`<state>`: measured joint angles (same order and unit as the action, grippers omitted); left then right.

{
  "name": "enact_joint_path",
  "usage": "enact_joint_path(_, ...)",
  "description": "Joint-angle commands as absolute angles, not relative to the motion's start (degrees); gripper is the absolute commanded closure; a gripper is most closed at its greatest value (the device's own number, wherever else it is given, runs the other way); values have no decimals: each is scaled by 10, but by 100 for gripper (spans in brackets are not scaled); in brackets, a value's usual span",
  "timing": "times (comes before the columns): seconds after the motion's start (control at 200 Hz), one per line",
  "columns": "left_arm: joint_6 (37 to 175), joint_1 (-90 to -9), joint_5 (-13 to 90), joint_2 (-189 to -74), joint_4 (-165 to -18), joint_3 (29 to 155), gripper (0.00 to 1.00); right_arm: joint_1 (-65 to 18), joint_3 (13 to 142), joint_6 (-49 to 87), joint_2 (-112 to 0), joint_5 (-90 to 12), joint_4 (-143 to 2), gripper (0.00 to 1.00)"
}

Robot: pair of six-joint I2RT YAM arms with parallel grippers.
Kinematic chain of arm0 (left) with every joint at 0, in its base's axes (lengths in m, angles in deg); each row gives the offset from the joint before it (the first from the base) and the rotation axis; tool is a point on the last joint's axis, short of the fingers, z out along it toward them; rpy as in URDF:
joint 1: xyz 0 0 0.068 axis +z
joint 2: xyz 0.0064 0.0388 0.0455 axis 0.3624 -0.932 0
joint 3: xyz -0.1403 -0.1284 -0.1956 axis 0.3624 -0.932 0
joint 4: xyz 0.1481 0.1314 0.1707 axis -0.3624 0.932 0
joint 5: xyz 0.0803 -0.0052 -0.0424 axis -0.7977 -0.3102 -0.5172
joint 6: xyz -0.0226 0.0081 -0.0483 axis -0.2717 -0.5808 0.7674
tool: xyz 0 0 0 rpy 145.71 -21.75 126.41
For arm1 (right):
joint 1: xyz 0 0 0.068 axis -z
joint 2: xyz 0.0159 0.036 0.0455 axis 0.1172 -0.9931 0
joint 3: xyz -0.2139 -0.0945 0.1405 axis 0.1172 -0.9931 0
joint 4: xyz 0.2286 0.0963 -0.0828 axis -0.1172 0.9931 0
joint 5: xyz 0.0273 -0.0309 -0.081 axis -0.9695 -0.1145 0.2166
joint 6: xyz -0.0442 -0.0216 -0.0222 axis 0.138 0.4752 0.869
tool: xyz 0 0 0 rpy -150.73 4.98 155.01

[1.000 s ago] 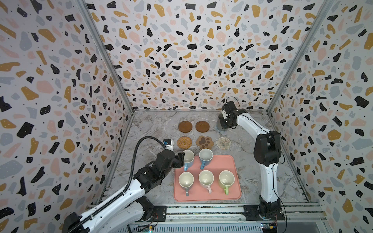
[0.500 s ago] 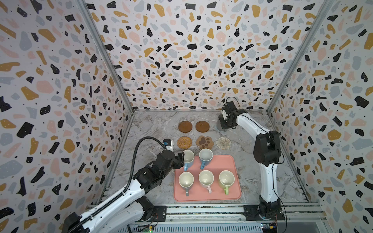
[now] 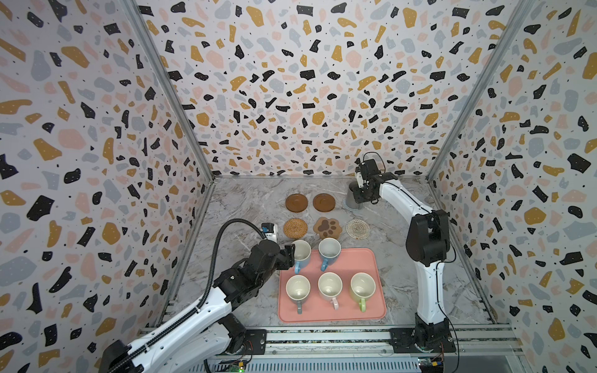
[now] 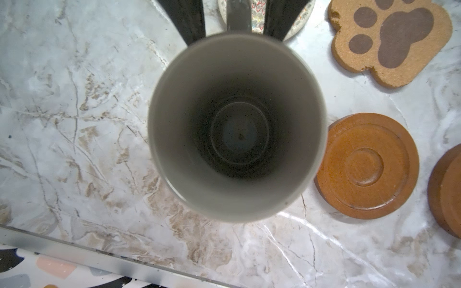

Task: Place cups on coasters
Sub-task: Place the cup on the coaster, then rotate the cup on the tray.

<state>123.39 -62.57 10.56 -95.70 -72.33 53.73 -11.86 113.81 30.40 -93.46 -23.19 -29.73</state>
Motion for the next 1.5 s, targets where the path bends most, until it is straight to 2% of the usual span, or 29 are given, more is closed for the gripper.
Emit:
enact_joint_path(0.0, 1236, -627, 92, -952, -733, 538, 27, -114, 1157, 301, -904, -225, -292, 56)
enact_joint_path(0.591, 1235, -626, 57, -942, -720, 546, 26, -109, 1076, 298, -771, -226, -296, 44)
enact_joint_path(1.131, 1232, -626, 56, -952, -708, 559, 26, -111, 996, 291, -690, -245, -303, 43)
enact_joint_path(1.497, 1212, -626, 90, -963, -660, 582, 29, -117, 950, 285, -644, -257, -300, 43)
